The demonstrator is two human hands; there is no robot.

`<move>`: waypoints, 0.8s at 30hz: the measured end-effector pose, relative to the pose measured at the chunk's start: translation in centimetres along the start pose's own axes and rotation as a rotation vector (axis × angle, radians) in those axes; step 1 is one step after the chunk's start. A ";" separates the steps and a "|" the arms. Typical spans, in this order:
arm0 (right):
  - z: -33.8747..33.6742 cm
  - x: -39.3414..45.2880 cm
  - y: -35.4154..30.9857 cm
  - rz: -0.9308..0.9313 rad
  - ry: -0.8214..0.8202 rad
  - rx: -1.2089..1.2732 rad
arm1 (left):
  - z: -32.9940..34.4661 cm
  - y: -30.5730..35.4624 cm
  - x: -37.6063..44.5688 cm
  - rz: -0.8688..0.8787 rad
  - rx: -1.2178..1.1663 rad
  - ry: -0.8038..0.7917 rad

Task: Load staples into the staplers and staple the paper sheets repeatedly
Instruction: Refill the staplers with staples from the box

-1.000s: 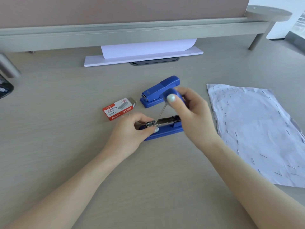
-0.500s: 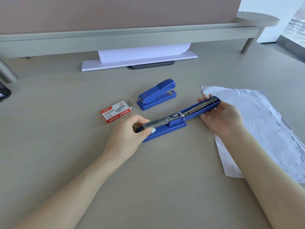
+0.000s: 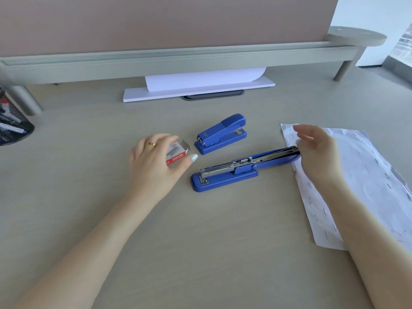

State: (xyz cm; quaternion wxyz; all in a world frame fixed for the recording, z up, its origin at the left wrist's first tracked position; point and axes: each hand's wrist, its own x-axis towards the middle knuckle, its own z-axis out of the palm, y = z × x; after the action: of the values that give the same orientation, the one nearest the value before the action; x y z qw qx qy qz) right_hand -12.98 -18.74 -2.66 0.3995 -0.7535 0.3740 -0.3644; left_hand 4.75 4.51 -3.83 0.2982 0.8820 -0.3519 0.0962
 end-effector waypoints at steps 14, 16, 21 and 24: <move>4.4 -7.5 -6.7 -0.697 -0.303 -0.101 | -1.1 2.3 -2.1 0.190 -0.421 -0.003; 4.6 -7.6 -6.6 -0.670 -0.276 -0.137 | -0.7 2.6 -2.8 0.263 -0.385 -0.072; 4.1 -7.0 -6.3 -0.443 -0.209 0.032 | -0.1 2.8 -3.2 0.326 -0.358 -0.154; 3.6 -6.7 -6.3 -0.468 -0.226 0.047 | -0.1 2.8 -3.3 0.210 -0.499 -0.171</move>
State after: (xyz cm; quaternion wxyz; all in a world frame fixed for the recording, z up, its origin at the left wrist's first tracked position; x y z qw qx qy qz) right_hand -11.28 -9.29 -0.34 0.3609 -0.8460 0.1338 -0.3691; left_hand 0.45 4.84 -3.77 0.4637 0.7449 -0.4782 -0.0375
